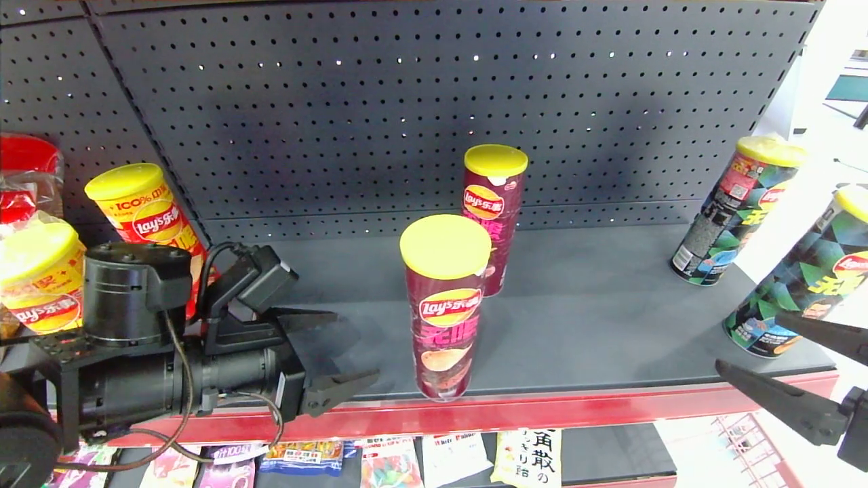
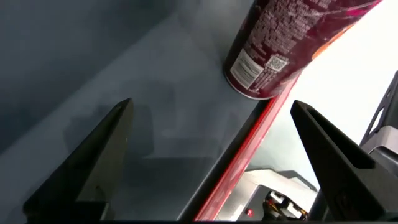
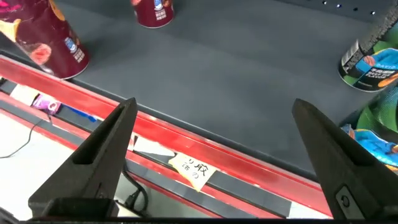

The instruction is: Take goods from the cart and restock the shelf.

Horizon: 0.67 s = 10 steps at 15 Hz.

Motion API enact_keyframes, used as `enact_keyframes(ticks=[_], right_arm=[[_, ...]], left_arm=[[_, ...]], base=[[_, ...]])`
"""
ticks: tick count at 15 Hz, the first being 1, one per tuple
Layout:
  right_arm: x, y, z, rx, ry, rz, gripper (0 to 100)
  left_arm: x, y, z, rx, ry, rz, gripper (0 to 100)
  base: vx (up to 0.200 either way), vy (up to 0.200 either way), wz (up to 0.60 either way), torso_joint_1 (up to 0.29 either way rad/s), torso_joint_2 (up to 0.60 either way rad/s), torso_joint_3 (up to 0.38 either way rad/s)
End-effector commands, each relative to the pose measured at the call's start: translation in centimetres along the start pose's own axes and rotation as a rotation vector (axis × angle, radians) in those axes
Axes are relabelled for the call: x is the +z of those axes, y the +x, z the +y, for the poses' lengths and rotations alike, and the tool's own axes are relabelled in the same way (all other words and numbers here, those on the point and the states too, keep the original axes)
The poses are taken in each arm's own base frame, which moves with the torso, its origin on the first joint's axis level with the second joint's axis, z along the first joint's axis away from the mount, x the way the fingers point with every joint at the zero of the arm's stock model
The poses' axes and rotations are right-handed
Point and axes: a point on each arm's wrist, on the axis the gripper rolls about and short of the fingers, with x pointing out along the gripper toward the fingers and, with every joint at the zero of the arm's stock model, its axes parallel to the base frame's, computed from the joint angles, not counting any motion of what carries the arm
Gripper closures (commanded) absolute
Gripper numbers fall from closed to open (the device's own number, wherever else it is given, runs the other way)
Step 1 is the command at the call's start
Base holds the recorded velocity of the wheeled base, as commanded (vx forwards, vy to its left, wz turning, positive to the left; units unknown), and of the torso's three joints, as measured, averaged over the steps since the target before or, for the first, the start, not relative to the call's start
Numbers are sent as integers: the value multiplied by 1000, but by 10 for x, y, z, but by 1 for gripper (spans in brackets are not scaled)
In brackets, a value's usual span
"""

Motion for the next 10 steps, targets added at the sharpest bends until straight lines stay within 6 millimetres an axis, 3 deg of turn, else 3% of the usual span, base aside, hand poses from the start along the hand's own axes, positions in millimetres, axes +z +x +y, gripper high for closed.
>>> enact_keyframes(ticks=[1,10], right_arm=[[0,1,-1,-4,1,5,0],[-3,5,-2,-4,33,29,0]], left_arm=[[-1,4,2,-2,-5,9,0],[-4,5,3,-1,-13,22,0]], base=[[0,0,0,0,0,0],[0,0,0,0,0,0]])
